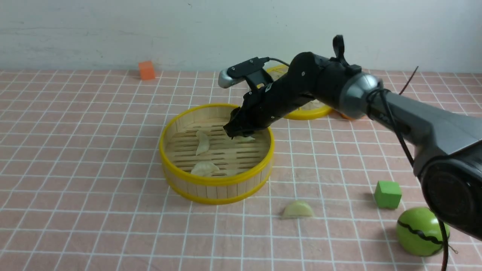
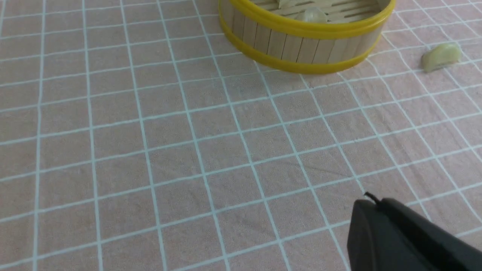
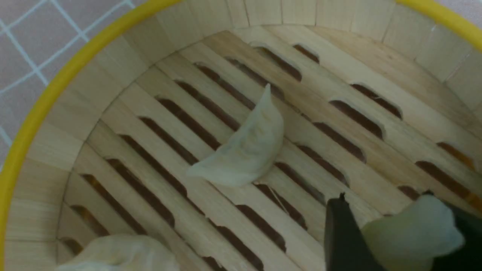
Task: Put the dumplings into the steamer on the table with the pink tablecloth.
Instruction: 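Place the dumpling in the bamboo steamer basket with the right gripper, then reach for and grasp a dumpling lying on the table beside the steamer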
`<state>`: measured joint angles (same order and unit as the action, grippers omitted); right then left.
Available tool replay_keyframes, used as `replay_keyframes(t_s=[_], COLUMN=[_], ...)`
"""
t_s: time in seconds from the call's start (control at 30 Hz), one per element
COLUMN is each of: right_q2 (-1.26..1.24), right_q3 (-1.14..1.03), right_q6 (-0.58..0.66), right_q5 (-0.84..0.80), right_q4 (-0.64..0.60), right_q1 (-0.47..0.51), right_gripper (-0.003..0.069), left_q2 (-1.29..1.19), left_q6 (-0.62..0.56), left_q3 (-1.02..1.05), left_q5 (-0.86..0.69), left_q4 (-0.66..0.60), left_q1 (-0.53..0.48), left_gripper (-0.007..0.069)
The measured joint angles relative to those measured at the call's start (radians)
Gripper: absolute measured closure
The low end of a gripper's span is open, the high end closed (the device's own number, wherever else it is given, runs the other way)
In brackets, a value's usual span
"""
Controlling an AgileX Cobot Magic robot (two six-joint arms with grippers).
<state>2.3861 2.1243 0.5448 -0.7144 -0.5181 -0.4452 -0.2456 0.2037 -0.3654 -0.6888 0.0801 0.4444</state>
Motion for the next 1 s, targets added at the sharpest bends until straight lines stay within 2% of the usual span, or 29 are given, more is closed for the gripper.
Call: replay_keyframes(t_s=[0.17, 0.23, 0.27, 0.33, 0.47, 0.57, 0.63, 0.73, 0.83, 0.93, 0.97, 1.0], right_q2=[-0.038, -0.086, -0.092, -0.203, -0.319, -0.39, -0.384, -0.351, -0.339, -0.333, -0.333, -0.333], right_q3=[0.002, 0.001, 0.001, 0.001, -0.041, -0.226, -0.359, -0.57, -0.65, -0.686, -0.689, -0.691], right_q6=[0.011, -0.013, -0.015, -0.033, -0.037, -0.039, -0.02, 0.072, 0.127, 0.152, 0.155, 0.159], right_q5=[-0.046, -0.09, -0.097, -0.221, -0.345, -0.394, -0.376, -0.286, -0.164, -0.077, -0.075, -0.076], right_q4=[-0.005, -0.003, -0.002, 0.04, 0.119, 0.198, 0.227, 0.29, 0.327, 0.338, 0.333, 0.33], right_q1=[-0.012, -0.012, -0.012, -0.012, -0.013, -0.013, -0.013, -0.021, -0.024, -0.024, -0.024, -0.027], right_gripper=[0.0154, 0.0101, 0.0097, 0.007, 0.0081, 0.0097, 0.01, 0.0102, 0.0116, 0.0187, 0.0245, 0.0334], left_q2=[0.0, 0.0, 0.0, 0.0, 0.0, 0.0, 0.0, 0.0, 0.0, 0.0, 0.0, 0.0], left_q6=[0.0, 0.0, 0.0, 0.0, 0.0, 0.0, 0.0, 0.0, 0.0, 0.0, 0.0, 0.0], left_q3=[0.002, 0.002, 0.002, 0.002, 0.002, 0.002, 0.002, 0.002, 0.002, 0.002, 0.002, 0.002], left_q5=[0.013, 0.013, 0.013, 0.013, 0.014, 0.024, 0.025, 0.028, 0.032, 0.033, 0.034, 0.035], left_q4=[0.001, 0.002, 0.002, 0.002, 0.002, 0.002, 0.003, 0.003, 0.003, 0.003, 0.003, 0.003], left_q1=[0.0, 0.0, 0.0, 0.0, 0.0, 0.0, 0.0, 0.0, 0.0, 0.0, 0.0, 0.0], left_gripper=[0.0638, 0.0638, 0.0638, 0.0638, 0.0638, 0.0638, 0.0638, 0.0638, 0.0638, 0.0638, 0.0638, 0.0638])
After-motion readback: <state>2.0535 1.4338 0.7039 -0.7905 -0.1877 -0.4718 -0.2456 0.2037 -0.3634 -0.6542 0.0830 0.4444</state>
